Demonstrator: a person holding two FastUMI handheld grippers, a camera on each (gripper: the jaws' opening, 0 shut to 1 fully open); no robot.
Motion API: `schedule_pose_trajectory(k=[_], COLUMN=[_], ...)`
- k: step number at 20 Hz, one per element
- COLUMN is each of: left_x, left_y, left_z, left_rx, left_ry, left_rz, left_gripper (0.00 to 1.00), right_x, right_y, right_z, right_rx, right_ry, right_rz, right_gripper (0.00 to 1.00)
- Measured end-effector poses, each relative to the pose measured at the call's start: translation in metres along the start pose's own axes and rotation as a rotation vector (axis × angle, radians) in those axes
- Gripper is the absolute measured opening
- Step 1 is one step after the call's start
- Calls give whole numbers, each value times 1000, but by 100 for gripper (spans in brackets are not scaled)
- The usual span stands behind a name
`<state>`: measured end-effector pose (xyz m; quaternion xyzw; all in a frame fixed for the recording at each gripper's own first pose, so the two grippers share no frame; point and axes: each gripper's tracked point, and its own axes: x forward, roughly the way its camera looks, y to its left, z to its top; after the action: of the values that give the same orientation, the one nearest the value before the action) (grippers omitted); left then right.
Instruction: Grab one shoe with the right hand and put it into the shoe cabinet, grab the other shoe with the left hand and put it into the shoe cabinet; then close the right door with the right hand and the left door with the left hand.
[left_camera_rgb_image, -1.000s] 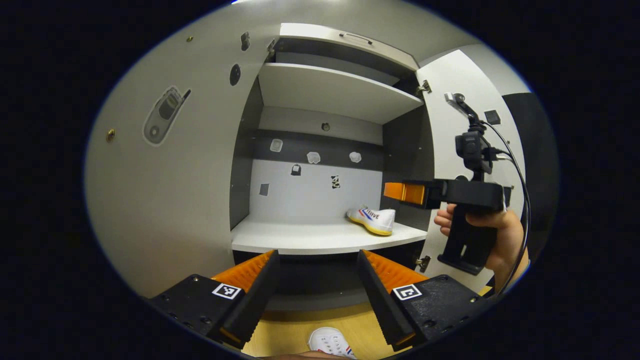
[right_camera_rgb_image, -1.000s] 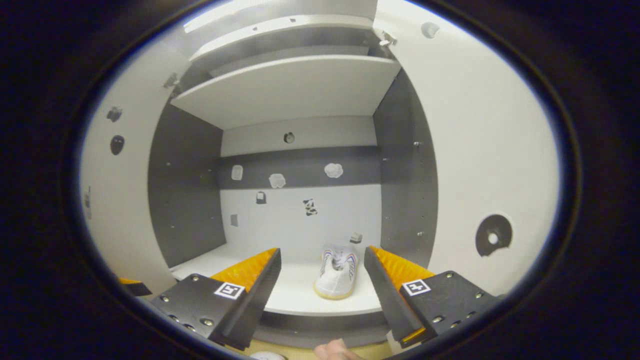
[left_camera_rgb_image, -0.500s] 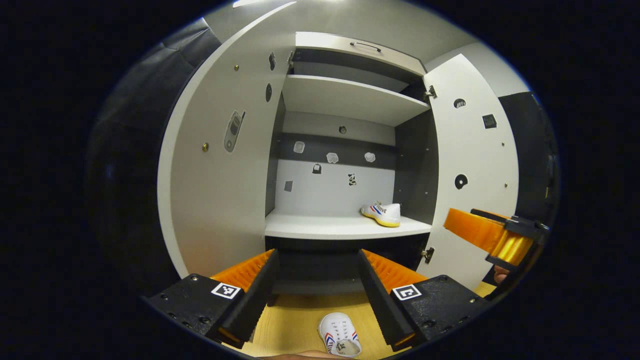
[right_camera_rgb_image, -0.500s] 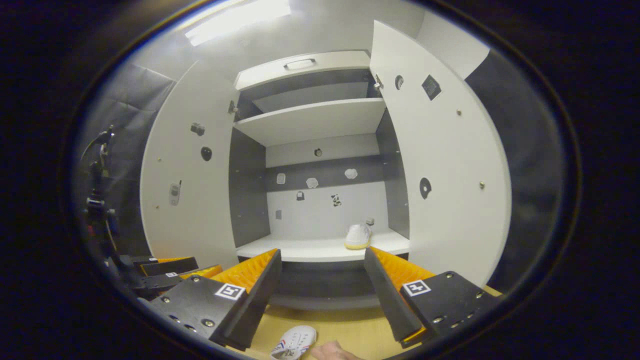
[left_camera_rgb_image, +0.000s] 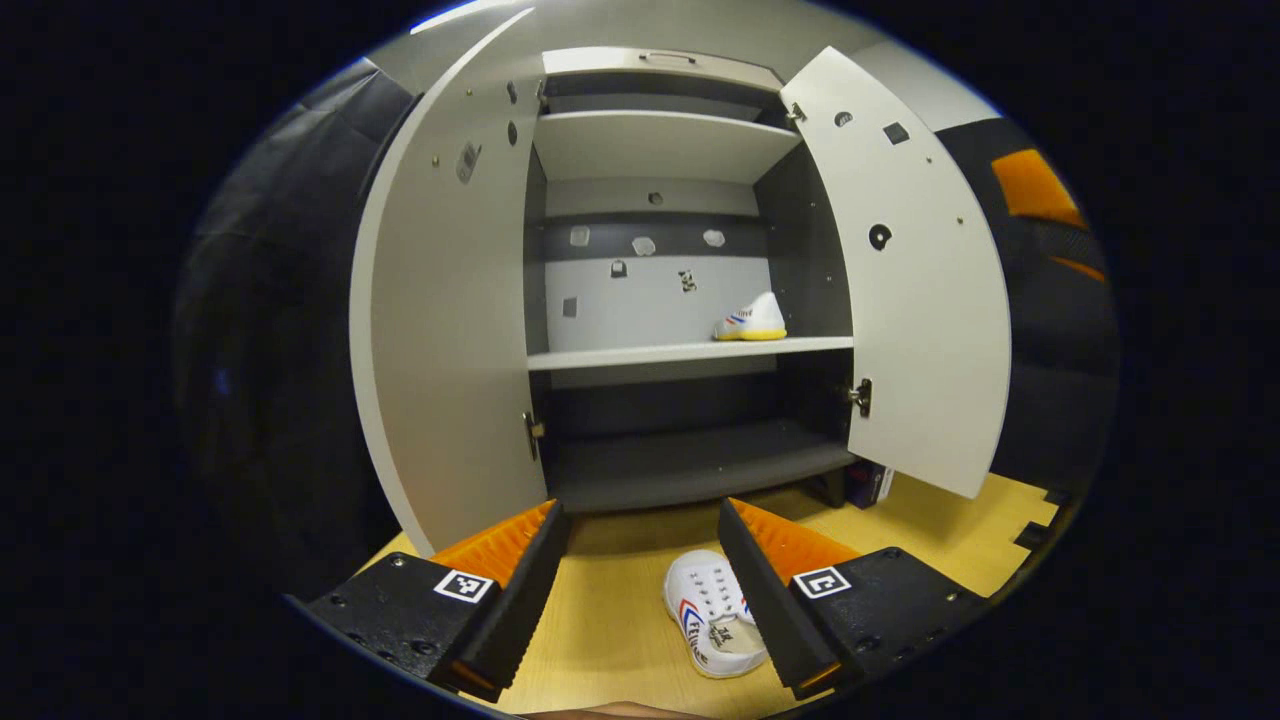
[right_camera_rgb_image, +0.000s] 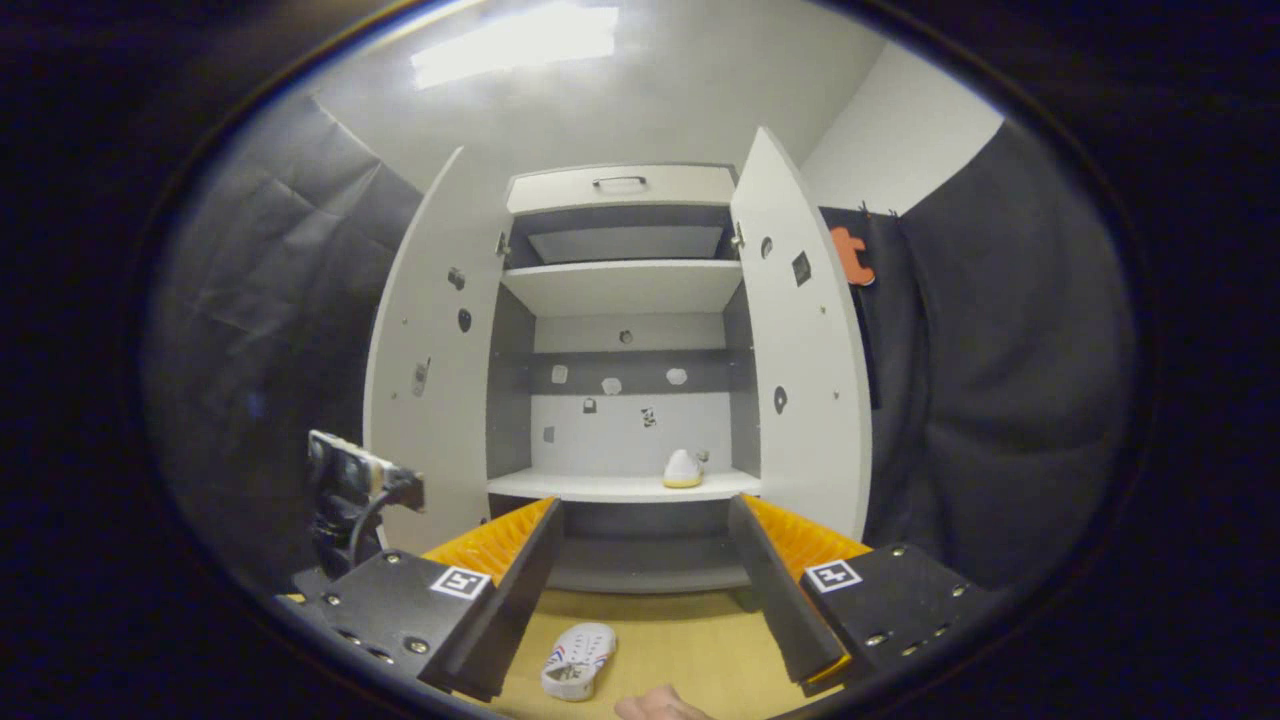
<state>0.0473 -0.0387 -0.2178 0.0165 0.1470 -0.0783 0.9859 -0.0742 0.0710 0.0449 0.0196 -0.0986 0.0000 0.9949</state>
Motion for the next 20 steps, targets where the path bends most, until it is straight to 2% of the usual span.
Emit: schedule_pose_trajectory(k=[2, 4, 7, 11, 13, 14, 15, 17, 19, 20], left_x=[15, 29, 42, 46, 54, 61, 64, 73, 75, 76], left_y=[-9, -11, -17, -6, -11, -14, -13, -8, -16, -24], left_z=[-28, -52, -93, -164, -182, -179, -182, -189, -188, -191], left_rx=[-35, -37, -22, 50, 59, 31, 37, 38, 16, 27], left_ry=[73, 146, 247, 459, 492, 455, 467, 457, 451, 464], left_rz=[-45, -48, -54, 6, -15, -29, -22, -12, -40, -65], left_gripper=[93, 94, 93, 91, 88, 85, 82, 85, 87, 78], right_x=[-12, -18, -25, -24, -21, -22, -23, -25, -28, -29], right_y=[3, 7, -5, -20, -33, -40, -47, -56, -59, -61], right_z=[-2, 3, 2, -12, -22, -25, -27, -31, -35, -36], right_rx=[-14, -8, -24, 13, 37, 38, 36, 36, 52, 59], right_ry=[-8, -29, -47, -36, -17, -10, -7, -7, -1, -1], right_rz=[-3, 18, 11, -8, -22, -34, -47, -59, -53, -48], right_gripper=[99, 98, 98, 98, 98, 98, 98, 98, 98, 98])
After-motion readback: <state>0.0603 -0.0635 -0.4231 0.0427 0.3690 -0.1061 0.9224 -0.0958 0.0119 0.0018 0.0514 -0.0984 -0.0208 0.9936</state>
